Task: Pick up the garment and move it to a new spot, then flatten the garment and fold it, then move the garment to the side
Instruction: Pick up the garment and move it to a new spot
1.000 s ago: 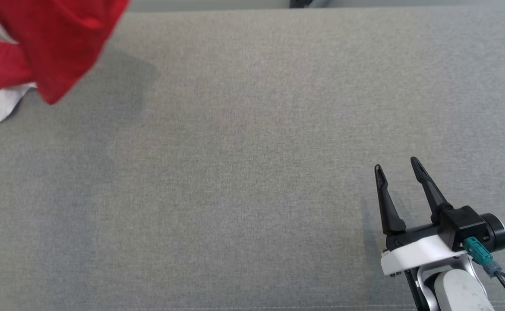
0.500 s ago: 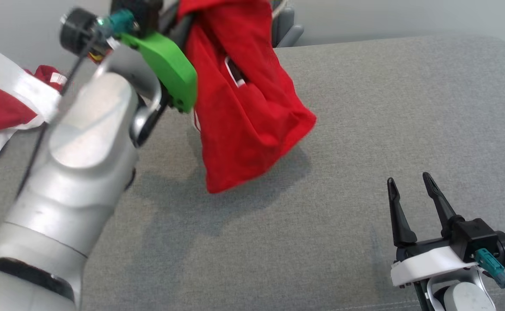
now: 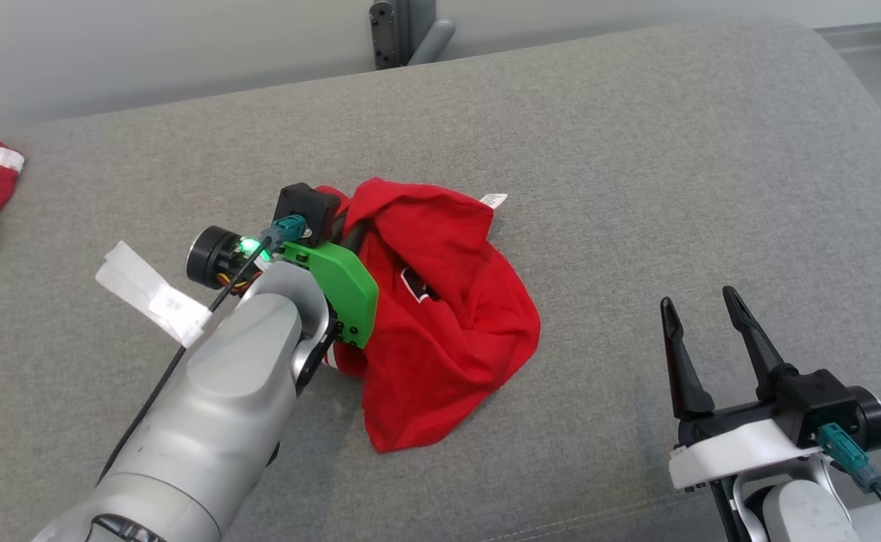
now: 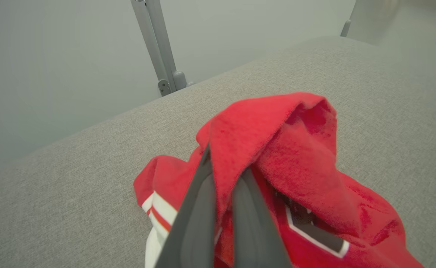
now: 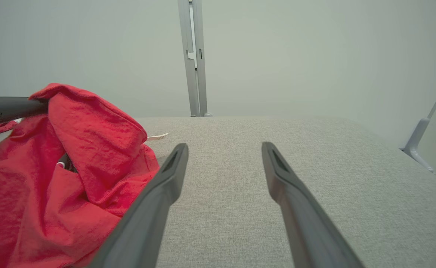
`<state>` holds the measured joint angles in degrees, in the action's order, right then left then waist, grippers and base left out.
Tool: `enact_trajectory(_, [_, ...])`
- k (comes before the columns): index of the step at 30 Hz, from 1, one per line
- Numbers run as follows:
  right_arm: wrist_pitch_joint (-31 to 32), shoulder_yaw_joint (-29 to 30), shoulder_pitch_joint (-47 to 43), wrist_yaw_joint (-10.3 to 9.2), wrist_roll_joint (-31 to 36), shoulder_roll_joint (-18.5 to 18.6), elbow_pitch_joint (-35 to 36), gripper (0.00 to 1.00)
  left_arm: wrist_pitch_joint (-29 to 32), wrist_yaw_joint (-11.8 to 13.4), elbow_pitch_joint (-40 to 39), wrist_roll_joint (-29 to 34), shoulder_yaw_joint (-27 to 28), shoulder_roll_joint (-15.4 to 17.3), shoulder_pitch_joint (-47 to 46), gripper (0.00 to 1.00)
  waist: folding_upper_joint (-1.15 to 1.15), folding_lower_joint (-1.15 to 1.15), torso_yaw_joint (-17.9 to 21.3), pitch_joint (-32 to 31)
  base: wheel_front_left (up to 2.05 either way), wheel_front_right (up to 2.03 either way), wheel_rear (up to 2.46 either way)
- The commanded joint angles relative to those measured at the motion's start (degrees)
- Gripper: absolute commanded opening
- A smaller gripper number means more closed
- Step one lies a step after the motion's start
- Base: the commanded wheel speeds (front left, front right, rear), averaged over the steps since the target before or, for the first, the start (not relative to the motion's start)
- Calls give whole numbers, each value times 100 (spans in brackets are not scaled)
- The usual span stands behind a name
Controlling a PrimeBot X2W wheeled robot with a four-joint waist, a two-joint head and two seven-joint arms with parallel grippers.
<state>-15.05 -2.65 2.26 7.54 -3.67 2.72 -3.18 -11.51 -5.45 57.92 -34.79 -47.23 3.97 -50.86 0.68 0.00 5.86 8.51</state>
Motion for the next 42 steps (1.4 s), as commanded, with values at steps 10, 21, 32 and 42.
enact_trajectory(10, [-4, -112, 113, -10, -61, 15, -3, 100, -348, 573, 733, 111, 225, -25, -602, 100, -68, 0, 502, 317, 0, 0, 0])
enact_trajectory(21, [-3, -137, -93, -10, -15, 15, -44, 100, -370, 612, 95, 187, 748, -28, -104, 100, -68, 0, 84, 12, 0, 0, 0])
enact_trajectory(32, [-3, -183, -194, -10, -25, 15, -75, 100, -363, 441, 170, 49, 973, -93, 665, 100, -68, 0, -282, -235, 0, 0, 0])
enact_trajectory(42, [-3, -184, -85, -10, 18, 15, -53, 100, -362, 320, 291, -47, 963, -106, 658, 23, -68, 0, -34, -101, 0, 0, 0])
